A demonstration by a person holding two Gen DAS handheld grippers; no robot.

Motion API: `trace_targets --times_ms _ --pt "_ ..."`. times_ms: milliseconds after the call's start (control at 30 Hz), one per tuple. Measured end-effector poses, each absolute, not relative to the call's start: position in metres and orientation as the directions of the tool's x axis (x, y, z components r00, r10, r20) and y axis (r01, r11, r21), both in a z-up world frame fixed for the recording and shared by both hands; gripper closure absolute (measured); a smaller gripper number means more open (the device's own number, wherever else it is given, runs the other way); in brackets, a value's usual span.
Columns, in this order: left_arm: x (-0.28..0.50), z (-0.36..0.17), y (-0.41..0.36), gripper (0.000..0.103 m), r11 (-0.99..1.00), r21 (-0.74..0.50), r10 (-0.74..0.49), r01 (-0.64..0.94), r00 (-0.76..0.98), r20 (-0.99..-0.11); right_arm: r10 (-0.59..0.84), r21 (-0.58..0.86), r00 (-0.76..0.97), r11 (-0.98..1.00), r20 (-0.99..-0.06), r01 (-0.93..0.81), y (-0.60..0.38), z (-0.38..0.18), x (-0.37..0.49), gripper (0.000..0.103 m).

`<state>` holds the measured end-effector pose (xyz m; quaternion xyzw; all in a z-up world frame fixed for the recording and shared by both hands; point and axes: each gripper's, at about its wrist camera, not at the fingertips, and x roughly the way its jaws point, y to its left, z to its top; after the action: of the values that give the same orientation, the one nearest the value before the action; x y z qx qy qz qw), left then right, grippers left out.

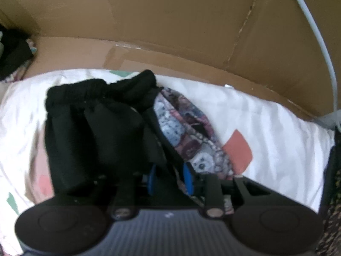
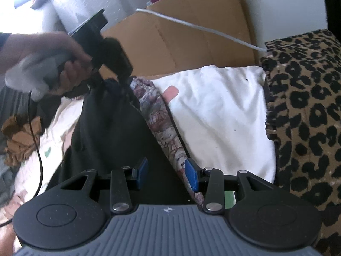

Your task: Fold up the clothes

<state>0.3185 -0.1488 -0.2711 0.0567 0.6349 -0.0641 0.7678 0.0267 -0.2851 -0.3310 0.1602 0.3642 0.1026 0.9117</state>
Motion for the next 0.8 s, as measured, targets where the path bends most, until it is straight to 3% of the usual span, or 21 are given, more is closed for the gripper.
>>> trace_targets --times_ms 133,200,300,400,433,500,533,600,800 --pt "0.322 -0.28 -0.149 0.063 0.985 0.034 0.002 0.17 0.185 -0.983 0.323 0.366 0.693 0.926 -0.645 -0.091 -0.282 -0.336 0.031 0.058" --pt "0.324 -0.287 -0.146 0.068 0.985 0.05 0.022 0.163 0.174 -0.985 0.333 0.369 0.679 0.924 -0.654 -0.099 -0.28 -0.339 0.033 0.065" --pt "0.323 -0.293 -0.14 0.074 0.988 0.04 0.015 0.148 0.162 -0.987 0.329 0.353 0.659 0.93 -0.676 -0.101 -0.278 -0.344 0.035 0.065" --pt "0.32 -0.291 -0.132 0.087 0.992 0.007 -0.013 0.129 0.159 -0.987 0.304 0.338 0.641 0.938 -0.705 -0.073 -0.28 -0.351 0.036 0.065" --pt "0.319 -0.289 -0.129 0.096 0.993 -0.003 -0.023 0.121 0.159 -0.987 0.304 0.343 0.636 0.937 -0.71 -0.065 -0.281 -0.353 0.036 0.065" --pt "0.315 -0.282 -0.124 0.098 0.993 -0.022 -0.041 0.113 0.165 -0.985 0.307 0.348 0.632 0.935 -0.712 -0.063 -0.281 -0.355 0.034 0.066" --pt "0.313 -0.277 -0.122 0.1 0.993 -0.03 -0.05 0.114 0.174 -0.983 0.312 0.352 0.635 0.933 -0.707 -0.067 -0.281 -0.355 0.032 0.073" --pt "0.309 -0.268 -0.119 0.1 0.991 -0.048 -0.073 0.126 0.2 -0.977 0.316 0.364 0.64 0.929 -0.7 -0.06 -0.282 -0.356 0.029 0.102" --pt "0.3 -0.245 -0.114 0.101 0.984 -0.092 -0.127 0.154 0.238 -0.963 0.31 0.393 0.685 0.919 -0.66 -0.037 -0.285 -0.349 0.016 0.103"
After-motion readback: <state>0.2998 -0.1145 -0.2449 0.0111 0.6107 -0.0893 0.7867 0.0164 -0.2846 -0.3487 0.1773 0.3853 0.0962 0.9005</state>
